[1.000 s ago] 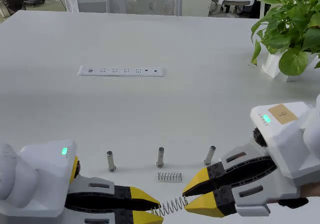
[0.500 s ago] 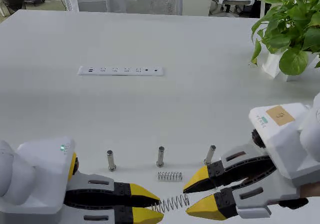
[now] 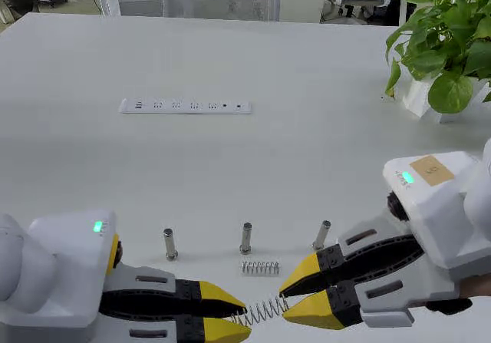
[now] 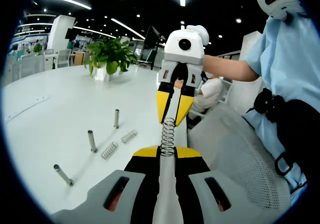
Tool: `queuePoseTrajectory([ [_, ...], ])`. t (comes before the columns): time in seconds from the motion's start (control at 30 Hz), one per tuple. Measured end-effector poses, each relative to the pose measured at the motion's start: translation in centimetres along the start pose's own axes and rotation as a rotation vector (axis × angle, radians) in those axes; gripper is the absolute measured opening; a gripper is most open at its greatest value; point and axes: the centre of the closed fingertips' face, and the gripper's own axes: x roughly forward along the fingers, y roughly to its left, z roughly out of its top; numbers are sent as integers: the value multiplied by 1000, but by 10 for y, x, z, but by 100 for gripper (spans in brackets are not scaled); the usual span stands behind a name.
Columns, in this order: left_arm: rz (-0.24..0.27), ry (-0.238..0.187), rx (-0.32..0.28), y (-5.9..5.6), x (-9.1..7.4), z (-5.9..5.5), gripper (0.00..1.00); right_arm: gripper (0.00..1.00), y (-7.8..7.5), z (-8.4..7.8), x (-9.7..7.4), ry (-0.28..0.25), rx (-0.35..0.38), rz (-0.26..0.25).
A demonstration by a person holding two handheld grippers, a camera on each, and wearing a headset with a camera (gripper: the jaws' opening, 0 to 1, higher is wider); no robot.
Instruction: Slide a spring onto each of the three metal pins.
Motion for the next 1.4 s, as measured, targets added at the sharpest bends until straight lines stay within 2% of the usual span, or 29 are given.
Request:
queuePoseTrajectory([
  [0.57,-5,39,5,-1,8,-7,7,6,1,11,0,31,-65,-10],
  [0.77,1,51,-13,0,12,-9,7,6,1,13,2,65,-110,-18],
  [1.07,11,78,-52,2,19,-18,7,6,1,8,7,144,-176,-22],
  [1.4,17,80,-63,2,20,-22,6,6,1,7,8,175,-211,-14],
])
